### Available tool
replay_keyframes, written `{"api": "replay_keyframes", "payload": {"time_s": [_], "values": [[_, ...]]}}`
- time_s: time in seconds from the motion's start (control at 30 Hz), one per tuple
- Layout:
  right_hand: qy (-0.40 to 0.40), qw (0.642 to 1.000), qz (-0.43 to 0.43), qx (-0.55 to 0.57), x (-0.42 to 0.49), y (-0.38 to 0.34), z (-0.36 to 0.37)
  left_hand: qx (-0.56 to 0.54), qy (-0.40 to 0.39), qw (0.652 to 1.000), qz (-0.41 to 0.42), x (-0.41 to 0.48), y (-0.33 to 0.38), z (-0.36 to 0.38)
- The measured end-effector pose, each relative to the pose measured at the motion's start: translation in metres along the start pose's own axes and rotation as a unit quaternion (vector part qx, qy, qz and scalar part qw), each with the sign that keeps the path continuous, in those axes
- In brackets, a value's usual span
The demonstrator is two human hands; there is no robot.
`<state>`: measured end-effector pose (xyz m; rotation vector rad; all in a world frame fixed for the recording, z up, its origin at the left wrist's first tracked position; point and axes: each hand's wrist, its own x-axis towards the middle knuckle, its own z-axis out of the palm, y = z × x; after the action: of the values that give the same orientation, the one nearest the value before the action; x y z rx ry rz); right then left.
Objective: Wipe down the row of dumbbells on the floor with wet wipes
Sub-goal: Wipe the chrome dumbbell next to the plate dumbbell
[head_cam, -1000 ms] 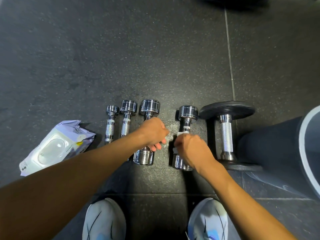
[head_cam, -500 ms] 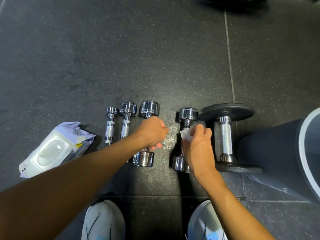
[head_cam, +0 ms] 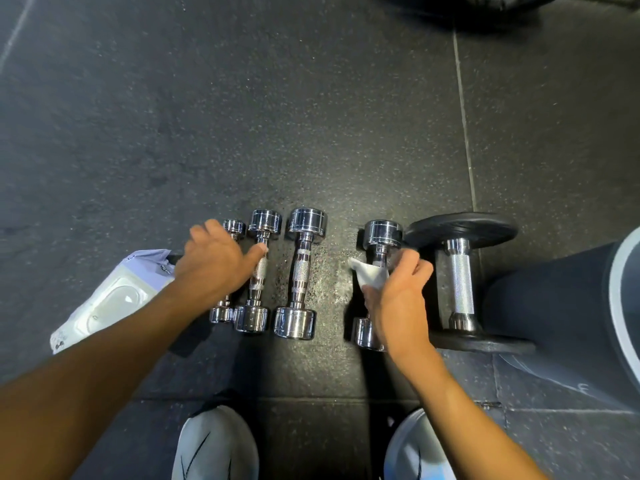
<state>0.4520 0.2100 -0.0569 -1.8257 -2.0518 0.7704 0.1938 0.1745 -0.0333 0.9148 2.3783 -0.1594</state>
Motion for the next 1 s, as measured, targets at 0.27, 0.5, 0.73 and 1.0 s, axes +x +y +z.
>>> {"api": "replay_keyframes", "payload": {"time_s": [0.27, 0.5, 0.73, 1.0], "values": [[-0.016, 0.988, 0.088, 0.124, 0.011, 0.001, 0.012, -0.043, -0.083, 0.996, -0.01, 0.01, -0.013, 0.014], [-0.048, 0.99, 0.02, 0.134, 0.009, -0.022, 0.022, -0.032, -0.093, 0.995, 0.018, 0.002, -0.001, 0.014], [-0.078, 0.986, 0.017, 0.147, 0.013, -0.024, 0.013, -0.014, -0.086, 0.996, 0.03, -0.001, -0.005, 0.014], [-0.068, 0.991, -0.02, 0.11, 0.016, -0.019, 0.01, -0.048, -0.114, 0.992, 0.04, -0.001, -0.002, 0.017]]}}
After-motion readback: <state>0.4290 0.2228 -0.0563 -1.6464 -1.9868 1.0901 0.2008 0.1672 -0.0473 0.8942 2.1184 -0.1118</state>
